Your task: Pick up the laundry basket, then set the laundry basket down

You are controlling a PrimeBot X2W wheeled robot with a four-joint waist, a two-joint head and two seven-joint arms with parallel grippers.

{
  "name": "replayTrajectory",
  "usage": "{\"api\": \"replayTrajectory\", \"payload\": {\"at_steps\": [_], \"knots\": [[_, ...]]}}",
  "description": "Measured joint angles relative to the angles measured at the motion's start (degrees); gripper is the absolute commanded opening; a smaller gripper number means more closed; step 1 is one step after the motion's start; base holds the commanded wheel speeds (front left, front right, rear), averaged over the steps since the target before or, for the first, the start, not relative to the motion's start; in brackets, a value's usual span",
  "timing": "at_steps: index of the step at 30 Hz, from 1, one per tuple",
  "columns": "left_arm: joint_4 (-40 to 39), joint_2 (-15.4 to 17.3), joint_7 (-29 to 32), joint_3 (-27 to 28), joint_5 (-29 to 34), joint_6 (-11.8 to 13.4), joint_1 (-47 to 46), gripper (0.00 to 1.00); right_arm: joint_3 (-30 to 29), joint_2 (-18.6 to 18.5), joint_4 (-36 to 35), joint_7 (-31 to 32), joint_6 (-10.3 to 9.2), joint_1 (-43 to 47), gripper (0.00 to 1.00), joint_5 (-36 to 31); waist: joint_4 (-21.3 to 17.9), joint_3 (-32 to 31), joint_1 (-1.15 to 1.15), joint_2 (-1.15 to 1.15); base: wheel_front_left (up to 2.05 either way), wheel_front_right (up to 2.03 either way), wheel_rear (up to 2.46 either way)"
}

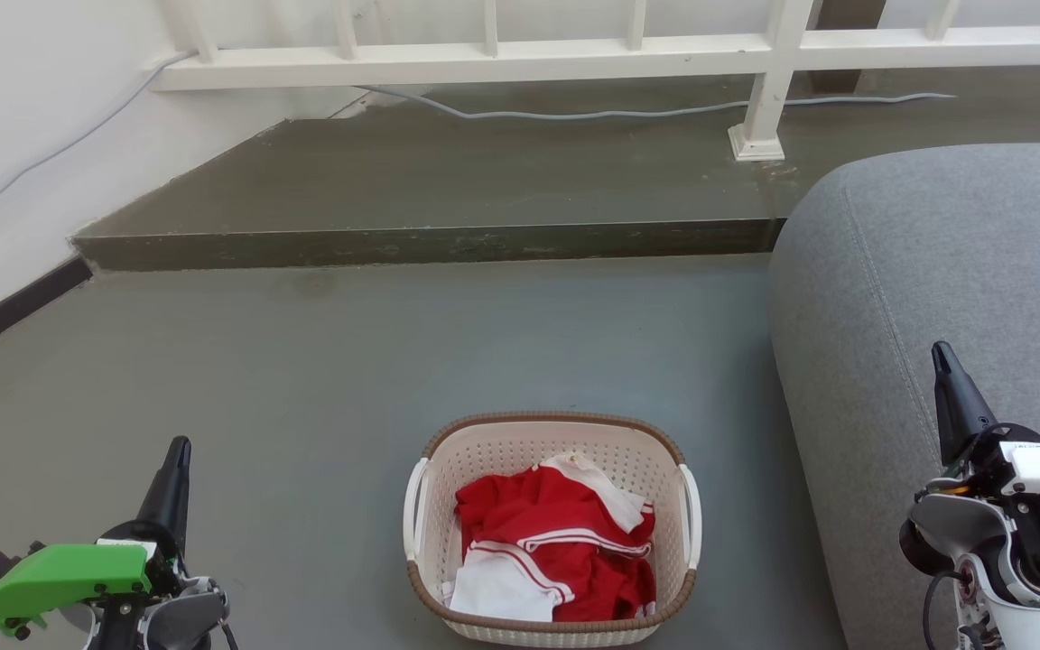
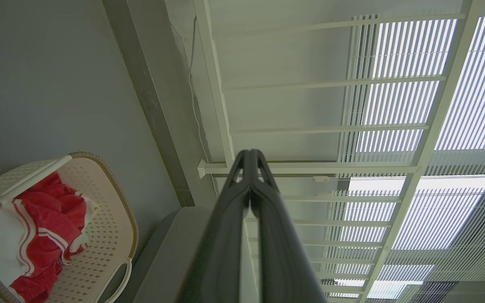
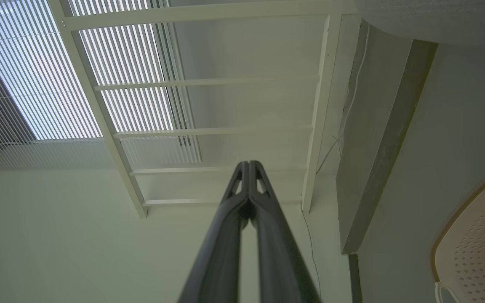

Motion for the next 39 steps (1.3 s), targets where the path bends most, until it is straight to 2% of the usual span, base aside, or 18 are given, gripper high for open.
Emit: {"api": "replayTrajectory", "payload": {"at_steps": [39], "knots": [[0.00,0.00,0.00,0.00,0.00,0.00,0.00,0.00,0.00,0.00,0.00,0.00,0.00,0.00,0.00,0.00,0.00,0.00,0.00,0.00,0.00,0.00,0.00]]}}
